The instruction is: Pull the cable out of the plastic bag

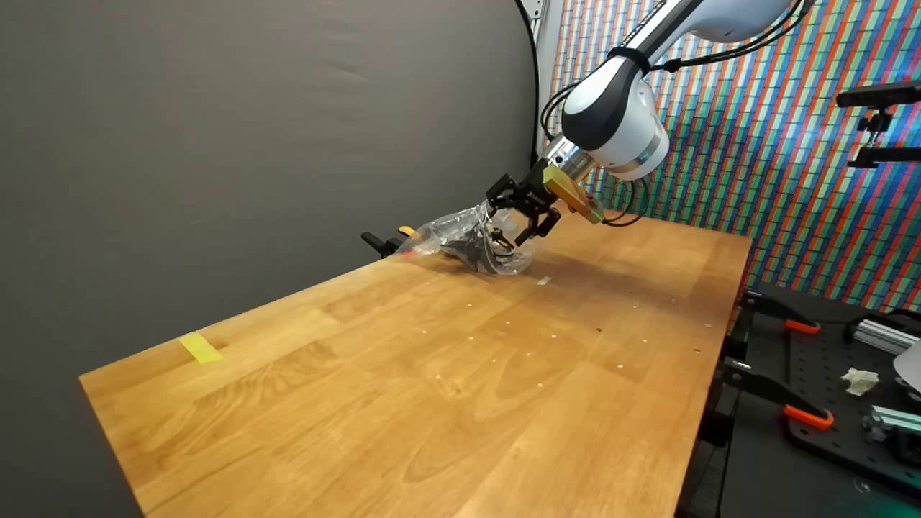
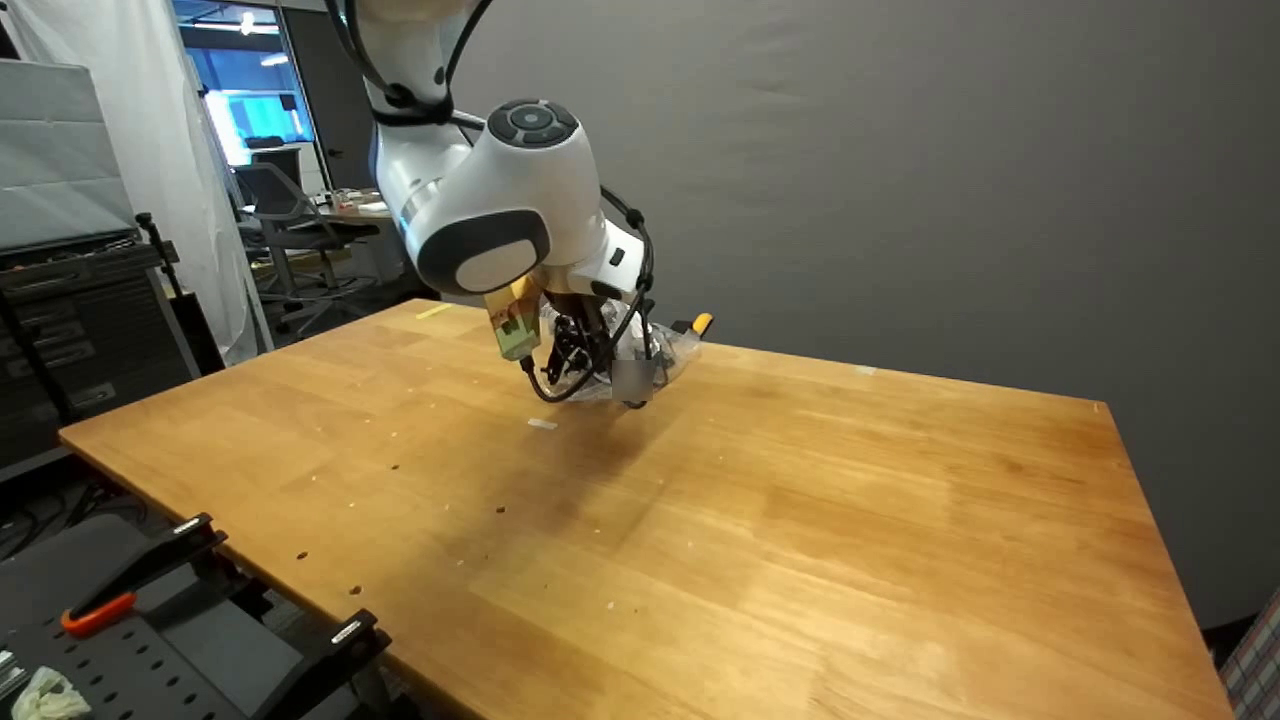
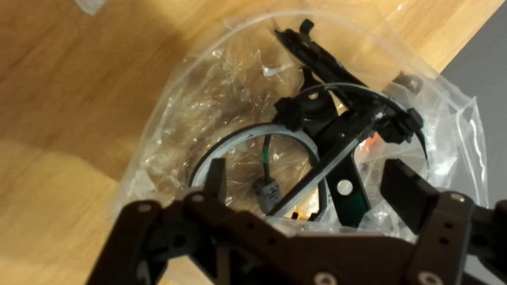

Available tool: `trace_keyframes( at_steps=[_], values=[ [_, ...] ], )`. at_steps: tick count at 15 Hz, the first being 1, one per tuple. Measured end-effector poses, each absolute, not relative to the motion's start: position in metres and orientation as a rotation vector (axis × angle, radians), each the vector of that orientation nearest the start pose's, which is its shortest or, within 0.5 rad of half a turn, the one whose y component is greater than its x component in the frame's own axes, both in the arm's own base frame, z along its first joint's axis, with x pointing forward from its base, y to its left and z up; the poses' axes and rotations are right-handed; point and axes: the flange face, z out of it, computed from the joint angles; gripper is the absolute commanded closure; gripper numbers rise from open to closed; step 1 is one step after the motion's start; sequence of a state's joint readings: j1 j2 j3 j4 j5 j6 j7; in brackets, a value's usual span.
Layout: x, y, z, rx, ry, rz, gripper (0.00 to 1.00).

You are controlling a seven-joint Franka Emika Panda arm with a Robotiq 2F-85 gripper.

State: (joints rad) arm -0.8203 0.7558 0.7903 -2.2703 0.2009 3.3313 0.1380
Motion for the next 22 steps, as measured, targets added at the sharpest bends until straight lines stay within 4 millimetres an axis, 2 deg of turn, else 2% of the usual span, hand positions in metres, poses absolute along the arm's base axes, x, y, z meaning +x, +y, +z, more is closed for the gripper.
trace_keyframes(
  at_steps=[6, 7, 9, 10, 17, 19, 22],
  values=[
    [0.571, -0.042, 0.156, -2.391, 0.922, -0.573, 0.01],
    [0.572, -0.043, 0.154, -2.383, 0.929, -0.570, 0.06],
    [0.575, -0.042, 0.152, -2.368, 0.942, -0.565, 0.23],
    [0.577, -0.041, 0.151, -2.361, 0.945, -0.562, 0.38],
    [0.582, -0.030, 0.159, -2.325, 0.947, -0.558, 0.93],
    [0.582, -0.029, 0.159, -2.323, 0.947, -0.559, 1.00],
    [0.581, -0.030, 0.160, -2.321, 0.952, -0.572, 0.98]
  ],
)
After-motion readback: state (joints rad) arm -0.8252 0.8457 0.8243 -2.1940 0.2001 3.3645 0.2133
